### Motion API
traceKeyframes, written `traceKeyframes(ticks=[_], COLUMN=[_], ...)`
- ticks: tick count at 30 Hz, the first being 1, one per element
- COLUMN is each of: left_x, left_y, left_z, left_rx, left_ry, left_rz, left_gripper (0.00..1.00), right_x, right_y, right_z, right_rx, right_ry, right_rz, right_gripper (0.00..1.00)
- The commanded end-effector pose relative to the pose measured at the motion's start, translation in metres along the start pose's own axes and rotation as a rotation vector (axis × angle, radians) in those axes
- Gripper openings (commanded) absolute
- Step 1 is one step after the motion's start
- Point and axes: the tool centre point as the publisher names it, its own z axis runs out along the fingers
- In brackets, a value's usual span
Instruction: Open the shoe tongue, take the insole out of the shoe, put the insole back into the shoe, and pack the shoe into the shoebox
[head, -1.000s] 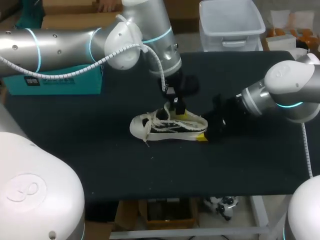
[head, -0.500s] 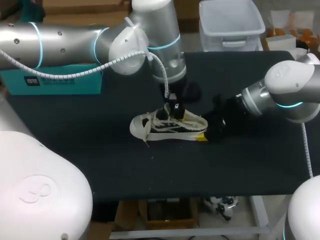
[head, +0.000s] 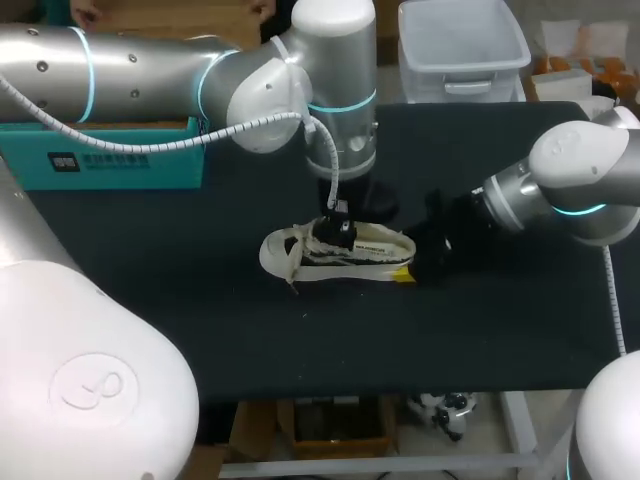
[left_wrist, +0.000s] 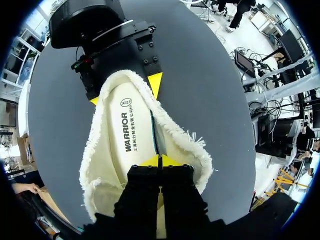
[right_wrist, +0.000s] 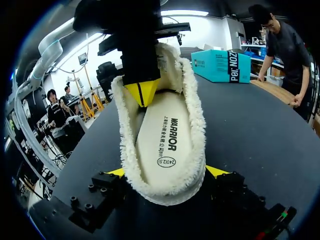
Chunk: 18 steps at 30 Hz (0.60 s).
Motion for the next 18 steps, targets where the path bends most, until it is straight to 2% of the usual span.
traceKeyframes(ticks=[1,6,9,18], left_x=[-0.013,-0.013,-0.016,-0.012], left_y=[-0.003,-0.003,-0.003,0.0], left_z=[0.01,0.021,0.029,0.032], left_rx=[-0.019,-0.042,-0.048,-0.062], left_ry=[0.057,0.075,0.112,0.161], left_rz=[-0.001,-0.022,-0.023,-0.025], left_gripper=[0.0,0.0,0.0,0.0], right_x=[0.0,0.0,0.0,0.0], right_y=[-0.006,-0.006,-0.006,-0.006], right_z=[0.007,0.007,0.007,0.007], right_rx=[-0.001,-0.001,-0.001,-0.001], right_ry=[0.002,0.002,0.002,0.002], right_rz=[0.001,0.001,0.001,0.001], right_gripper=[0.0,0.0,0.0,0.0])
